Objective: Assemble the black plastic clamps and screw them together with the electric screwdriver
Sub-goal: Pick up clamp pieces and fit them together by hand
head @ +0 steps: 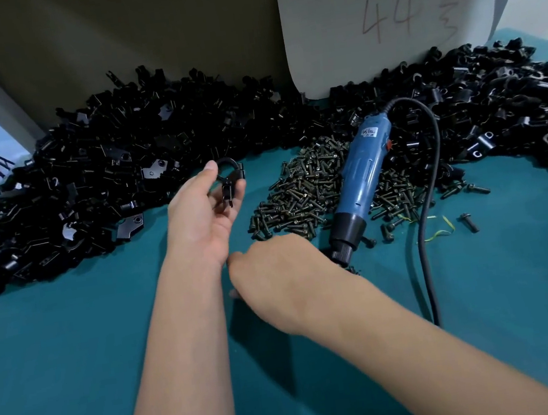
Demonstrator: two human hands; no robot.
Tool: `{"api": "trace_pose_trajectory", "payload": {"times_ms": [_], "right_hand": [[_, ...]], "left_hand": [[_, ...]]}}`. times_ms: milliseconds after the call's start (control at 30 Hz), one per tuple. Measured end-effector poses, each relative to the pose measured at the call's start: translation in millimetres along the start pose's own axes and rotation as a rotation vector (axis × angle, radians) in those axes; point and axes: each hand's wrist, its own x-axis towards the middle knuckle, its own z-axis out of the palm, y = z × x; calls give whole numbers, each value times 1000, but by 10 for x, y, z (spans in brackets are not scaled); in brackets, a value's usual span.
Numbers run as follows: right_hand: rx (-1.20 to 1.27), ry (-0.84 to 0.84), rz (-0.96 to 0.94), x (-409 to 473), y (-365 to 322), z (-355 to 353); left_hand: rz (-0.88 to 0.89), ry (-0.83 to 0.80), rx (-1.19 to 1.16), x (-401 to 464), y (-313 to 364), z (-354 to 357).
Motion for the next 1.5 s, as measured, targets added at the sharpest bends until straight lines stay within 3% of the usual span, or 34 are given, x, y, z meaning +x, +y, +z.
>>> {"api": "trace_pose_trajectory", "payload": {"times_ms": [100, 167, 333, 500, 733, 1133, 1333, 1500], "right_hand": [[94, 10, -9, 12, 64, -37], [290, 65, 53, 26, 223, -143], [898, 464, 353, -69, 933, -319], [1033, 601, 411, -131, 1189, -223], [1095, 586, 392, -131, 1194, -214], [1128, 543, 387, -143, 1197, -235], [1596, 504, 279, -176, 1153, -272], [1714, 494, 300, -189, 1164, -275]], "left_hand": [[-55, -29, -3, -21, 1, 11], [-77, -39, 34, -14, -12, 24], [-72, -164, 160, -33, -74, 43], [-115, -265, 199, -103, -159, 128], [-191, -464, 203, -198, -215, 197], [-185, -500, 149, -212, -241, 214], [-194, -565, -16, -277, -303, 292], [-201, -595, -137, -323, -349, 367]]}}
